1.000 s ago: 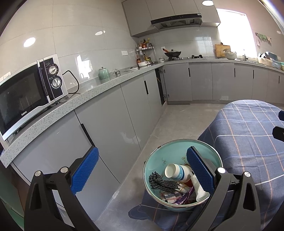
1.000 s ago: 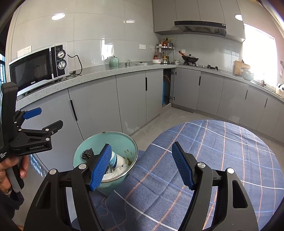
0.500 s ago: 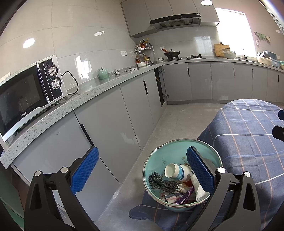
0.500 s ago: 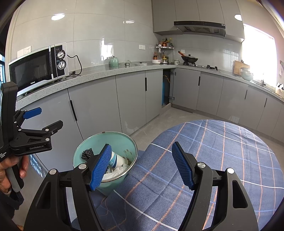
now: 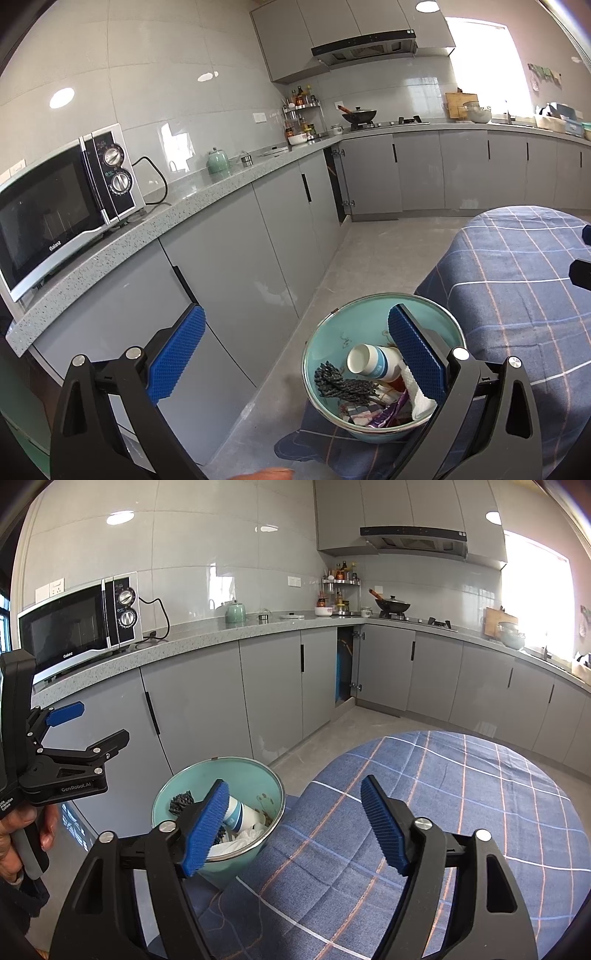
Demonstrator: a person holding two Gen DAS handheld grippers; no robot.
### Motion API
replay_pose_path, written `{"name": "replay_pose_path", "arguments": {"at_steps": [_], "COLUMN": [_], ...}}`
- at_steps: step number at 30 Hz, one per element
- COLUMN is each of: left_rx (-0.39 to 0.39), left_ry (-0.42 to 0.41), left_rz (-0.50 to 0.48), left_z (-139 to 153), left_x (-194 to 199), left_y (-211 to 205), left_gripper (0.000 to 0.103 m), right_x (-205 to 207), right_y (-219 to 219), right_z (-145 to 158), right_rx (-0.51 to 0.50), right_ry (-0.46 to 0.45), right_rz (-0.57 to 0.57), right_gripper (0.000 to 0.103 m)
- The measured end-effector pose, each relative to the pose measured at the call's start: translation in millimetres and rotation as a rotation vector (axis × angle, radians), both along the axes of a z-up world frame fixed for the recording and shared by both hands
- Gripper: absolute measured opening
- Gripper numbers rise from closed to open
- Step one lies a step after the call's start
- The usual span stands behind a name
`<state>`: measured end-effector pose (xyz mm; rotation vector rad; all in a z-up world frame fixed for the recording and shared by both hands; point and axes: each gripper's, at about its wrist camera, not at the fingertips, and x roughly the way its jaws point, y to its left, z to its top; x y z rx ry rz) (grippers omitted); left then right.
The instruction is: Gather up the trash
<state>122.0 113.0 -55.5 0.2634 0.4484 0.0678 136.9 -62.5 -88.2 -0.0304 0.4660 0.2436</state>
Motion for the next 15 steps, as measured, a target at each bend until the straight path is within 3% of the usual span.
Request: {"name": "replay_pose_path", "arguments": {"at_steps": [15], "left_rx": [0.03], "left_ry": [-0.012], "left_rz": [0.021], "left_z": [-0.5], "left_x": [0.5], "left_y": [-1.9], "left_gripper": [0.098], "right_x": [-1.2], "right_y": [-2.5], "right_z": [1.6], "right_rx": [0.005], "right_ry": [-0.007], "right_rz": [0.001], "right_gripper": [0.075]}}
